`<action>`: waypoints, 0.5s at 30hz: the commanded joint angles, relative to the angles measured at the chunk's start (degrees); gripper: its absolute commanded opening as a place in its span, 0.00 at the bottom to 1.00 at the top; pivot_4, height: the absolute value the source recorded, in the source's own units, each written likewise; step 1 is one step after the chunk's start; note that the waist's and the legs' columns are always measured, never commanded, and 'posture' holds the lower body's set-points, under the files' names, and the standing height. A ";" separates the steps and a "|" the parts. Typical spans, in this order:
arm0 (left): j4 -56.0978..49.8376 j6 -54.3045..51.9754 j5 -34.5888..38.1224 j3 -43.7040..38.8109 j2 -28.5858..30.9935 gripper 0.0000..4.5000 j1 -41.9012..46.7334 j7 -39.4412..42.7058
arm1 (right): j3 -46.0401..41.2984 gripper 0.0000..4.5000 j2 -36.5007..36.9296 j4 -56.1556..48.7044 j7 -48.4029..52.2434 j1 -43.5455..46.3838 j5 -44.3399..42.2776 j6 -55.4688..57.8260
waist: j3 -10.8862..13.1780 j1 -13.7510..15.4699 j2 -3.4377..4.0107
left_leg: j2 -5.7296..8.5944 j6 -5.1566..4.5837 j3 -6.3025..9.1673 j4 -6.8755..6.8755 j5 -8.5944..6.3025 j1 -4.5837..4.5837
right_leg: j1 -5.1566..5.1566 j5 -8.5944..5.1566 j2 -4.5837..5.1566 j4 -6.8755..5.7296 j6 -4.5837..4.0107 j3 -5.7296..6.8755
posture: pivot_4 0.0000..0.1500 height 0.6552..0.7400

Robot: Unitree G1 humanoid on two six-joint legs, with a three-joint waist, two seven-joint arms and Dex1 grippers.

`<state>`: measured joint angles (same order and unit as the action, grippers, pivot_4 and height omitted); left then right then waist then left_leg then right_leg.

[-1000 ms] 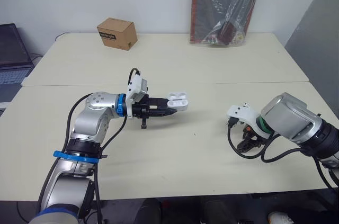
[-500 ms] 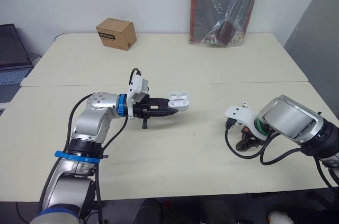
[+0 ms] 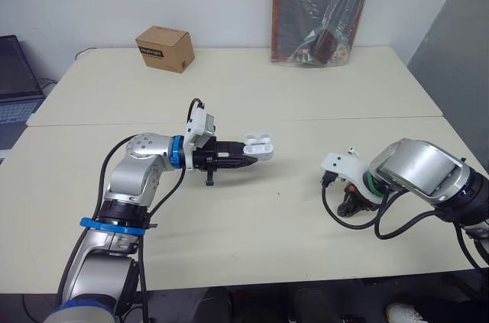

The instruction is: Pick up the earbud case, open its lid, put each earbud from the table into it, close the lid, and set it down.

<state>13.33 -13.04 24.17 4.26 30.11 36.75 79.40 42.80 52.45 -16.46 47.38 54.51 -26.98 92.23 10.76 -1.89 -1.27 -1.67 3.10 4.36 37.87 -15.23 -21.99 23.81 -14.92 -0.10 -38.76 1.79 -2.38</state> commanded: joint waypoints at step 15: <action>-1.96 0.51 0.72 -0.92 0.12 0.17 0.45 -0.20 | 1.09 0.39 2.20 -1.97 -4.93 0.29 -7.10 0.27 | 0.00 0.03 0.00 | 0.00 0.00 0.00 0.00 0.00 -0.27 | 0.23 0.00 0.00 0.00 0.00 0.00 | 1.00 1.00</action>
<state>13.32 -13.05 24.17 4.26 30.11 36.75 79.37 43.04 53.95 -17.64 42.47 54.95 -32.78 91.97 10.76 -1.85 -1.27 -1.67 3.10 4.36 37.88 -15.23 -22.31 24.08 -14.92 -0.10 -38.76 1.79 -2.38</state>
